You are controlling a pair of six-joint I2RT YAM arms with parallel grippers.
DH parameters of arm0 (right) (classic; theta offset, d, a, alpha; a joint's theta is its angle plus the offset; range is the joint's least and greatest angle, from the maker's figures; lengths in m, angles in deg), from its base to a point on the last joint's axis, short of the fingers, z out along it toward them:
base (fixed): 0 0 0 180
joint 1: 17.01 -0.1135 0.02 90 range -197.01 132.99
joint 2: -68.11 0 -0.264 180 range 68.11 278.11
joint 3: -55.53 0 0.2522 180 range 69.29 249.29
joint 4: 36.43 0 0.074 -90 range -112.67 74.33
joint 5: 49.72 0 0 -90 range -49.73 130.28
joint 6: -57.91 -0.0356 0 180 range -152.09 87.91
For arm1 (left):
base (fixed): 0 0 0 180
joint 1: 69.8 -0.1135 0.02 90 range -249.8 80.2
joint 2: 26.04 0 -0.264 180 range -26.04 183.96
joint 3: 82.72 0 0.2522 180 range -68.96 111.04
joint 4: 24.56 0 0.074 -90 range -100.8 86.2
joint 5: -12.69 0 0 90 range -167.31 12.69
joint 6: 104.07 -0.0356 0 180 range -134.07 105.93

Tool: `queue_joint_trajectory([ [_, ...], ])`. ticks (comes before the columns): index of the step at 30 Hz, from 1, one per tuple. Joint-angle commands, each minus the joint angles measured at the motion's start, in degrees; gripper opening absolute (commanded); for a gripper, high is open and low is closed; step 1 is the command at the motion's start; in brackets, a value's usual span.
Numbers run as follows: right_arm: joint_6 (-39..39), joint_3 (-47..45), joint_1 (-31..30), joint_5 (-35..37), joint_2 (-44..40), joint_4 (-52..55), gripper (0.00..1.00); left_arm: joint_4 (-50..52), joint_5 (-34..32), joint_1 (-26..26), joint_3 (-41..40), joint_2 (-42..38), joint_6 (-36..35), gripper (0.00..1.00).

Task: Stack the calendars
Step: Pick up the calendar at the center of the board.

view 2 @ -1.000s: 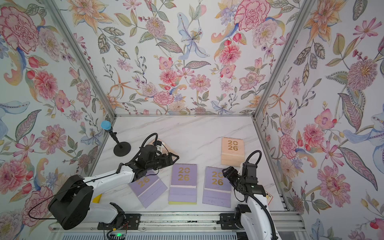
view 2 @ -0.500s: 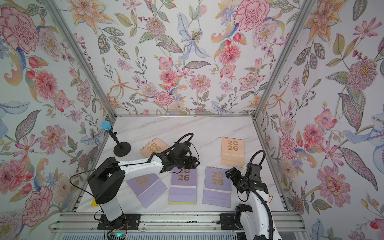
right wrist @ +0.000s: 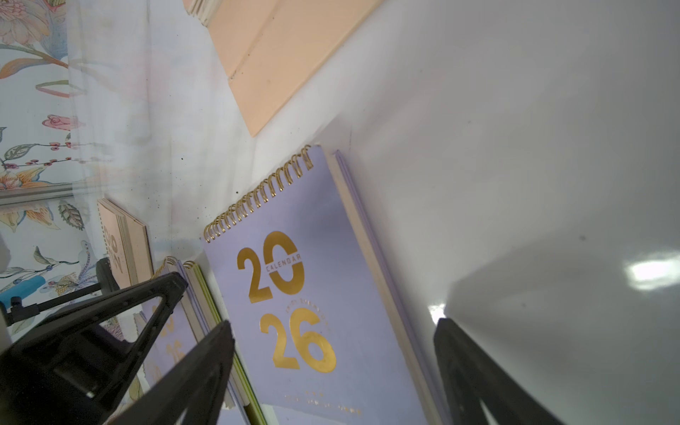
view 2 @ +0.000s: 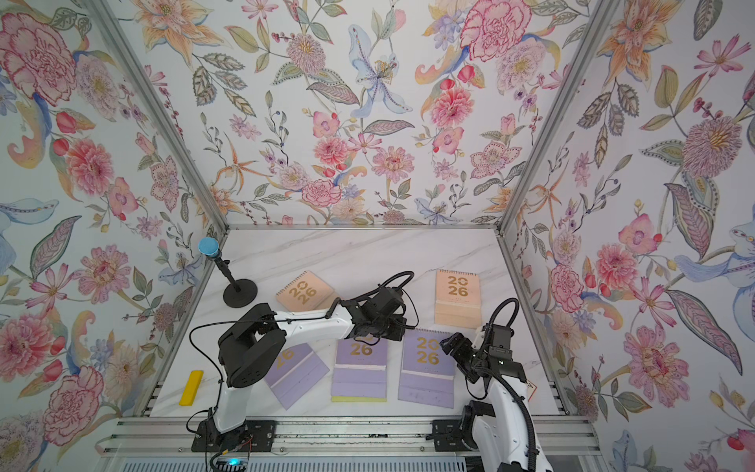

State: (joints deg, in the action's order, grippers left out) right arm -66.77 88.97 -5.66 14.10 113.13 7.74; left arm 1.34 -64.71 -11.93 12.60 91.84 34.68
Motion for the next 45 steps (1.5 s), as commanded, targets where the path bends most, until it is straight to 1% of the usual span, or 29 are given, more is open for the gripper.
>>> queue_joint_trajectory([
  [1,1.21,-0.74,0.33,-1.16,0.62,-0.23,0.87,4.49,-1.95,1.19,3.11,2.56,-1.71,0.06],
  [6,1.62,-0.74,0.34,-2.06,1.82,-0.67,0.87,5.90,-2.62,1.55,4.11,3.73,-2.06,0.00],
  [11,1.56,-0.91,0.20,-2.61,2.65,-1.34,0.87,6.74,-2.77,1.73,4.56,4.48,-2.34,0.00],
  [21,1.45,-1.04,-1.20,-3.26,4.63,-2.33,0.87,7.98,-0.76,2.35,7.02,7.40,-2.87,0.00],
  [26,1.11,-2.06,-1.01,-6.71,5.56,-4.79,0.87,7.07,0.58,2.43,6.74,8.15,-2.43,0.00],
  [28,0.39,-2.40,-0.56,-10.56,4.83,-7.35,0.87,6.68,1.01,2.45,6.62,8.31,-2.25,0.00],
  [32,-2.91,-1.14,-0.36,-17.34,1.25,-12.85,0.83,5.98,1.65,2.38,6.72,8.58,-2.08,0.00],
  [35,-4.81,0.45,-0.20,-20.03,-0.49,-14.78,0.80,5.79,1.78,2.34,6.94,8.51,-1.99,0.00],
  [37,-5.10,1.06,-0.28,-21.20,-0.31,-15.18,0.78,5.76,1.78,2.16,6.91,8.42,-2.05,0.00],
  [40,-4.90,1.37,-0.18,-21.99,0.42,-15.40,0.72,5.74,1.64,1.91,6.92,8.07,-2.17,0.00],
  [45,-5.03,1.43,-0.03,-21.23,-0.13,-15.38,0.58,5.67,1.02,1.31,6.17,6.80,-2.24,0.00],
])
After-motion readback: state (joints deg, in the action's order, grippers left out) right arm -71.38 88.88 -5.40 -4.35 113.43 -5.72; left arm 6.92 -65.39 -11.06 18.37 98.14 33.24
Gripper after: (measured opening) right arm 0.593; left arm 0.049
